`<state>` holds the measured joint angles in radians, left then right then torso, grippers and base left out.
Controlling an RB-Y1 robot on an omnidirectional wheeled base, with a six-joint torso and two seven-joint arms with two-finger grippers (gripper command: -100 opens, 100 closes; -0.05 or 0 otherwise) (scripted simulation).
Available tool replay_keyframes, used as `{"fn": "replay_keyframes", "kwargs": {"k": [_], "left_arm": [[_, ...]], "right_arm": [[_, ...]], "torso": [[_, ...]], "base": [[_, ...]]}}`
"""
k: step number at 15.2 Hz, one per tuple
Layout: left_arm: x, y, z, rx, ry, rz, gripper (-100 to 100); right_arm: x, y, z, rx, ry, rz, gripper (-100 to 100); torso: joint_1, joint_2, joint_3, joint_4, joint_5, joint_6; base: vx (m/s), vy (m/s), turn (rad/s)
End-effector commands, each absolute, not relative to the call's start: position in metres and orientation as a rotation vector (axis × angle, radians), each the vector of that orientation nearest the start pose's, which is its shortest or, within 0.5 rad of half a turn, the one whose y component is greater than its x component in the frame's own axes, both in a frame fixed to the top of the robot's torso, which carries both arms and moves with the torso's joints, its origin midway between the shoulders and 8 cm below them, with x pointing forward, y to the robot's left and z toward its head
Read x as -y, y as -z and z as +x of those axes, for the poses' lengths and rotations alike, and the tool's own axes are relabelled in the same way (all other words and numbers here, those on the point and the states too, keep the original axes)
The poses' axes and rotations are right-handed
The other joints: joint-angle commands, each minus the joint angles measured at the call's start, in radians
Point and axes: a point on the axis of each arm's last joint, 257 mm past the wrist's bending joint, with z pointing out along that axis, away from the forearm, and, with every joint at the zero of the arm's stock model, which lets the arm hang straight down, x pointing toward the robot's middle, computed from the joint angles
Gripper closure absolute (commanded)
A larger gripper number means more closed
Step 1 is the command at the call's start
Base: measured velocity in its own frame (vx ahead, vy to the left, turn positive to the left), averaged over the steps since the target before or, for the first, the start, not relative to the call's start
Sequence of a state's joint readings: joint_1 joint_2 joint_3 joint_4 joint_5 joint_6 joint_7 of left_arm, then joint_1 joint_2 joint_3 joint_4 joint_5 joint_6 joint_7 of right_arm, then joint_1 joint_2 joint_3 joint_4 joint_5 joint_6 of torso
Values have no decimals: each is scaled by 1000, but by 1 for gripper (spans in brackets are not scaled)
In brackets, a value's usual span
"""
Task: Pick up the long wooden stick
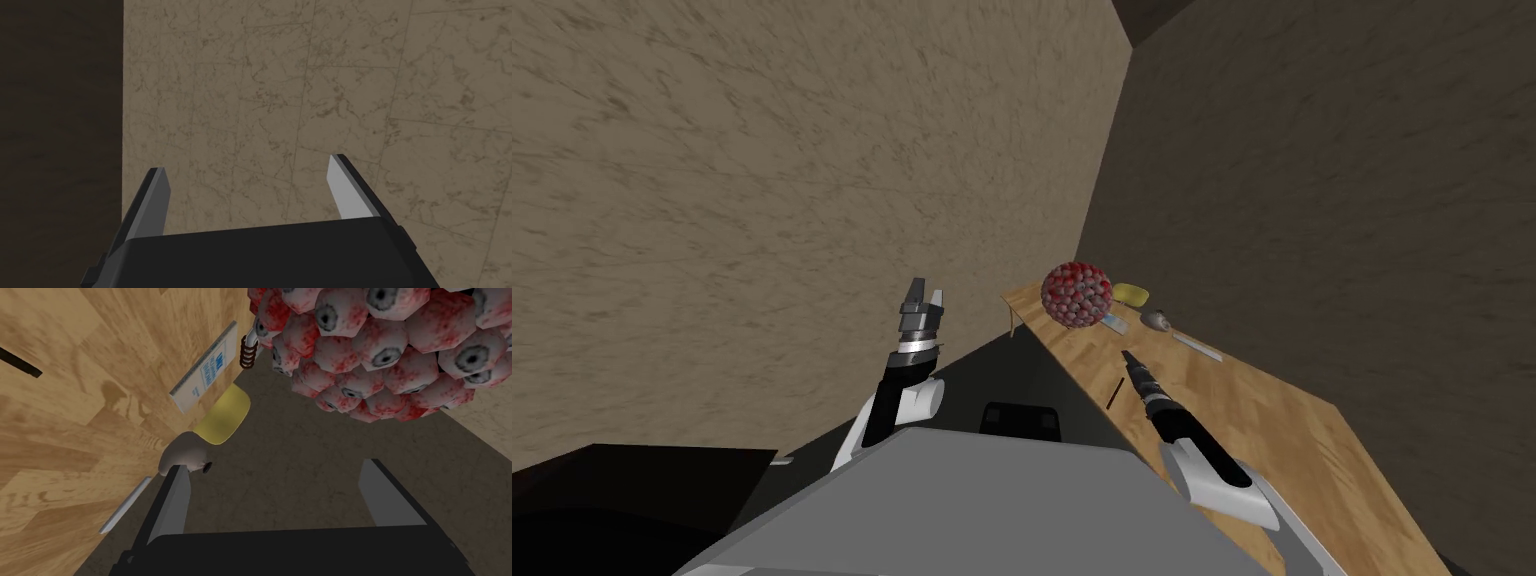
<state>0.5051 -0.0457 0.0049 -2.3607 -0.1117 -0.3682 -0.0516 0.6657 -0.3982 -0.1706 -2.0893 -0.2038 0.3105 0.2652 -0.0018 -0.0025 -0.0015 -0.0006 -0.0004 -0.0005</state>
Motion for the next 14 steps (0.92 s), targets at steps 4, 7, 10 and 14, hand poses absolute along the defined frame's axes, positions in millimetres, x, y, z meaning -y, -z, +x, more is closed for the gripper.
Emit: {"fn": "replay_keyframes", "kwargs": {"k": [4, 7, 10, 14], "left_arm": [[-277, -33, 350, -685, 1155, -650, 0], [-277, -33, 350, -685, 1155, -650, 0], [-277, -33, 350, -685, 1155, -650, 0], [-277, -33, 350, -685, 1155, -650, 0]], "right_arm": [[450, 319, 303, -1695, -390, 1267, -100], [458, 339, 285, -1739, -341, 1324, -100], [465, 358, 266, -1782, -292, 1382, -100], [477, 391, 225, -1861, -200, 1494, -100]], "torso": [[0, 0, 0, 0, 0, 0], [0, 0, 0, 0, 0, 0], [-1, -1, 0, 0, 0, 0], [-1, 0, 0, 0, 0, 0]], "base": [[13, -32, 241], [12, -30, 232], [12, -49, 264], [7, -42, 299]]}}
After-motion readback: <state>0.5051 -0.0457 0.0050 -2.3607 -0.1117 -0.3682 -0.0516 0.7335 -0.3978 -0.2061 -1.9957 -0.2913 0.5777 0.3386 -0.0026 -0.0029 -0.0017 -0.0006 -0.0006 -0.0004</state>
